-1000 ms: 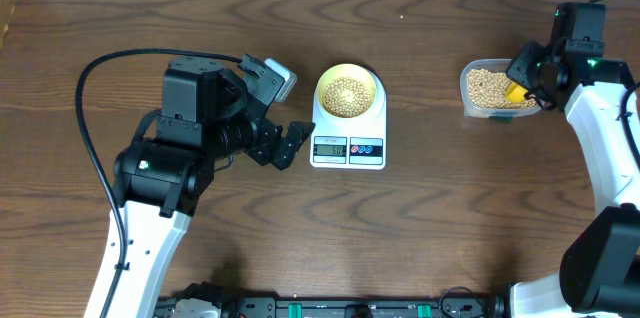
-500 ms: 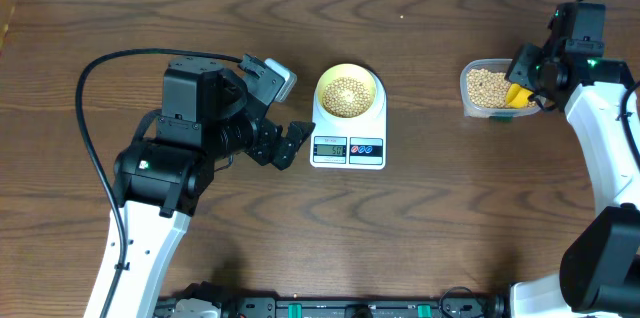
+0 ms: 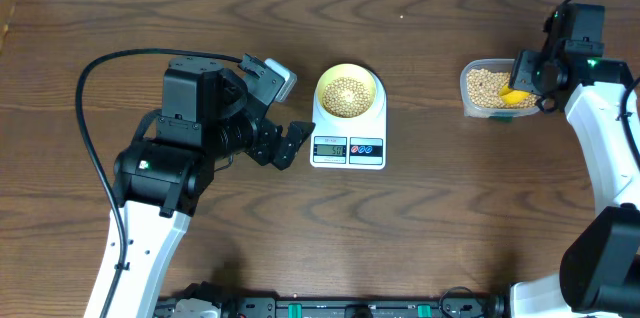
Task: Scoop item into bowl and weigh 50g on scale
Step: 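Lower the scoop into the tub and release it with the right gripper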
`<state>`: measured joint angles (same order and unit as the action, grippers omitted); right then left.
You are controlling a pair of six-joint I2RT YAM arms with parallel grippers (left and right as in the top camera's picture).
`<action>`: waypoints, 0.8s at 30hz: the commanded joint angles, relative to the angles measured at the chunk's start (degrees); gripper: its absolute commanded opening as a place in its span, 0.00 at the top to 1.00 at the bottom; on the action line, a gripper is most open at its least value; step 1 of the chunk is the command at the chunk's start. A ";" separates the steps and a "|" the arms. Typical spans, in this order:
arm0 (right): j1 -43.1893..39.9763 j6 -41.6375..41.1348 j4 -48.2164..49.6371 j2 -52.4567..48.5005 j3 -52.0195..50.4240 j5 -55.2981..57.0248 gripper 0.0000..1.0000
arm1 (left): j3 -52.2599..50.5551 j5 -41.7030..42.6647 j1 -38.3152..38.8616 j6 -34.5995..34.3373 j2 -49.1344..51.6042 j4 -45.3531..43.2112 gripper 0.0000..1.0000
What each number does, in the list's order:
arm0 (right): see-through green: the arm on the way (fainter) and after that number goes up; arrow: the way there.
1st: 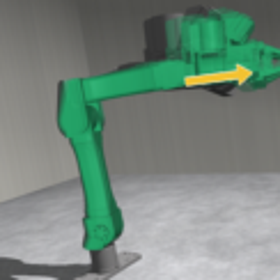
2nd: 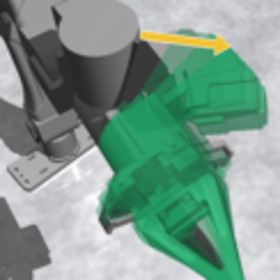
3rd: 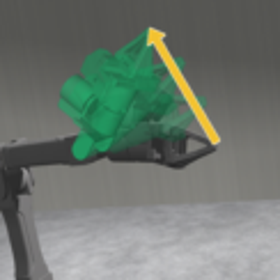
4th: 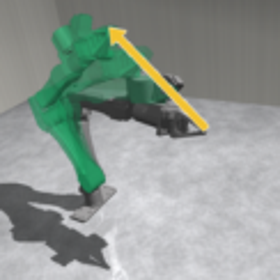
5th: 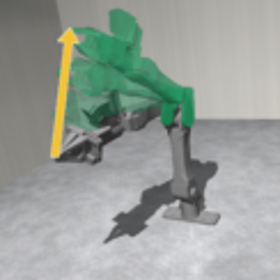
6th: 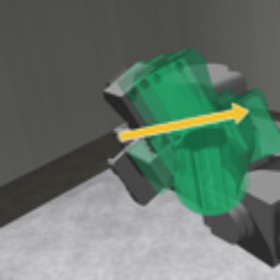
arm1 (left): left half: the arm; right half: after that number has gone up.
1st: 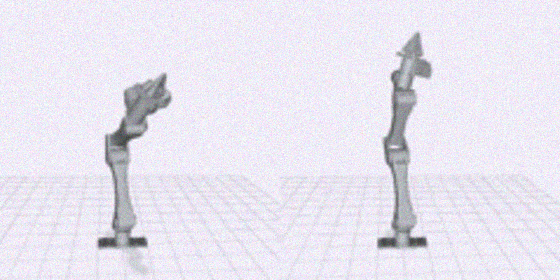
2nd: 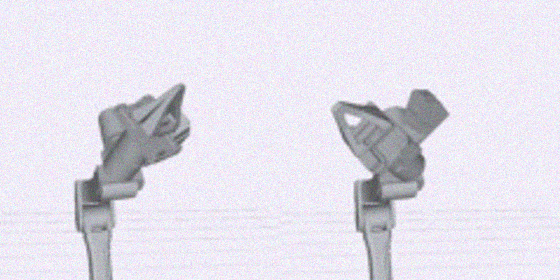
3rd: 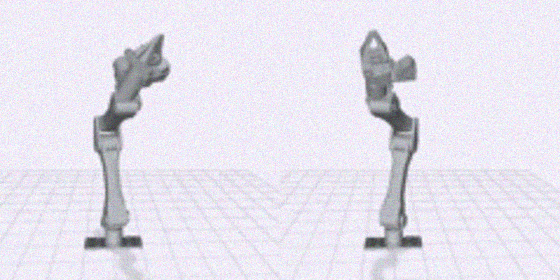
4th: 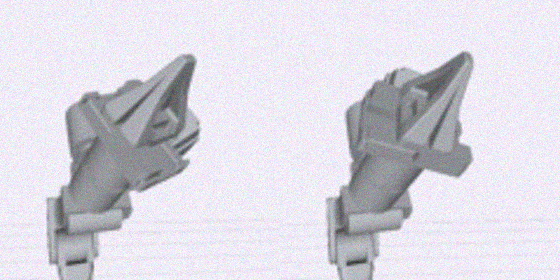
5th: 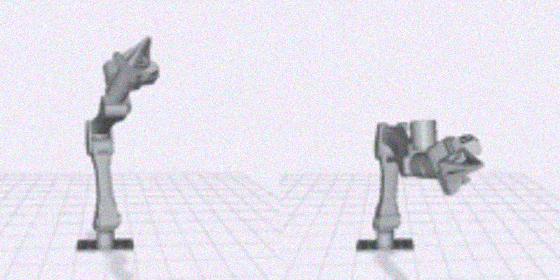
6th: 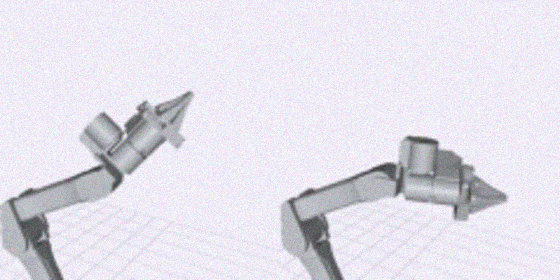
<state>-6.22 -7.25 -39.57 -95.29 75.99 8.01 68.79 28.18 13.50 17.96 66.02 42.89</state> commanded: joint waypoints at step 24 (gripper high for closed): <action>-0.94 16.52 -3.50 -0.42 0.02 4.50 0.01 | -0.28 0.33 -0.31 -0.07 0.20 -0.04 0.02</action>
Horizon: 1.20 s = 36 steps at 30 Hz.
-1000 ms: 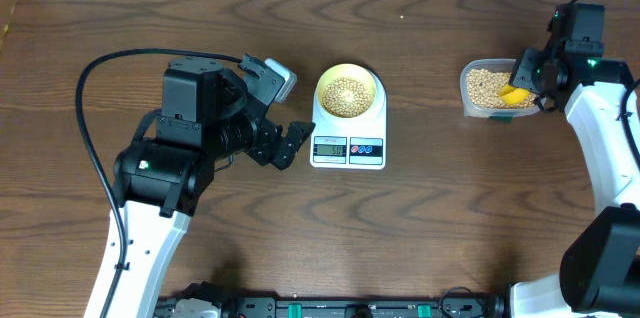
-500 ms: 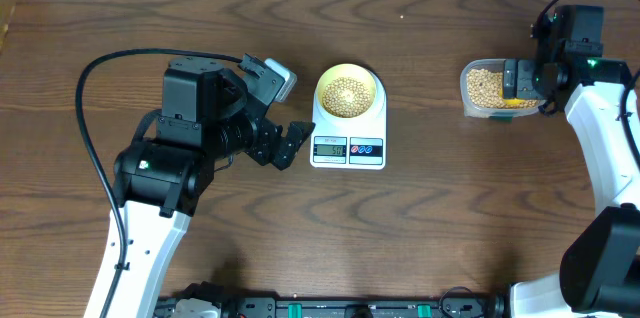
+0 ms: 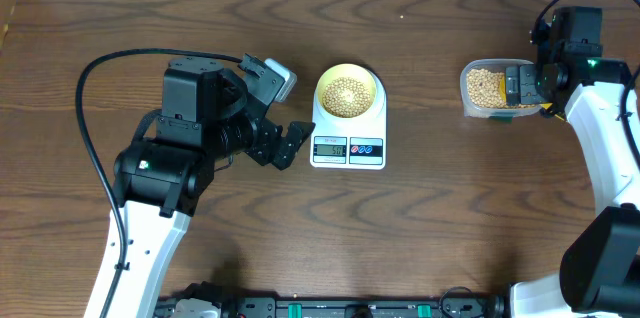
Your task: Scoop item into bowl and weigh 50g on scale
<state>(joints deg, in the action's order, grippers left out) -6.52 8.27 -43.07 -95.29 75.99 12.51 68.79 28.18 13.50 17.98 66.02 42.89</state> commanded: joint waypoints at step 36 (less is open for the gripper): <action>-0.50 -11.02 9.70 -0.46 0.00 -28.11 0.01 | -0.28 0.33 -0.31 -0.09 0.20 -0.04 0.02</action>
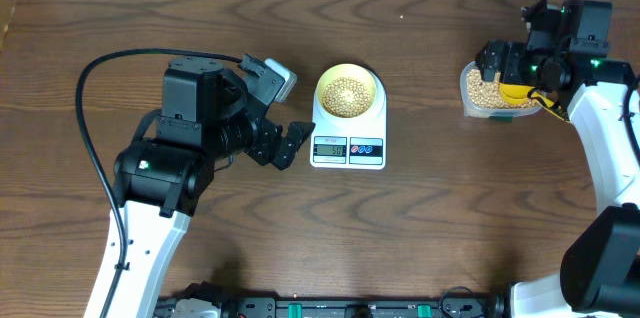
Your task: Scoop item into bowl and weigh 50g on scale
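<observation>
A yellow bowl [348, 92] of beans sits on the white scale [348, 149]; the display's digits are too small to read. A clear container [480, 90] of beans stands at the far right. The yellow scoop [519, 93] lies at the container's right end. My right gripper [492, 64] hovers over the container, its fingers spread and off the scoop. Just left of the scale, low over the table, my left gripper [290, 145] is open and holds nothing.
The left arm's black body [195, 123] and its cable [95, 118] fill the table's left half. The right arm's white link [600, 138] runs down the right edge. Brown wood table [430, 218] surrounds the scale.
My right gripper has moved up and to the left over the container. Its fingers now stand apart, and the yellow scoop shows beneath the wrist. The left arm has not moved.
First my right gripper held the yellow scoop at the container's right end. Then it sat over that end and hid the scoop. Now it is off the scoop, which lies at the container. Bowl, scale and left arm stayed in place.
</observation>
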`<state>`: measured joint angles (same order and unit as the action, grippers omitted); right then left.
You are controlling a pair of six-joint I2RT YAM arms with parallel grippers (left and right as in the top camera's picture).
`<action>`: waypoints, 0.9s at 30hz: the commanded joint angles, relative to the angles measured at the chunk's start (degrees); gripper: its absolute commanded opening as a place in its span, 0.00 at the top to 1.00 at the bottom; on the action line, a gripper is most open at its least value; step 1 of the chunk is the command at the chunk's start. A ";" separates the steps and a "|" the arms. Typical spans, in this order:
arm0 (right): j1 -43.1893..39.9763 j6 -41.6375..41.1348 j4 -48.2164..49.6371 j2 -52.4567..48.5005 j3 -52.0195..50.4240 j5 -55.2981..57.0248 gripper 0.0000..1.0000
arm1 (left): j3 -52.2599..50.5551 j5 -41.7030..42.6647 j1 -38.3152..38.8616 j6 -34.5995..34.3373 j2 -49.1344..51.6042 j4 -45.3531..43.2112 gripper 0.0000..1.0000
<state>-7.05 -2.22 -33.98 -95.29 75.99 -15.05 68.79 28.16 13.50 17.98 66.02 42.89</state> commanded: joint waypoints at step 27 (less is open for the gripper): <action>0.00 -5.03 0.35 -0.46 0.00 -0.52 0.01 | -0.28 0.33 -0.31 -0.09 0.22 -0.04 0.02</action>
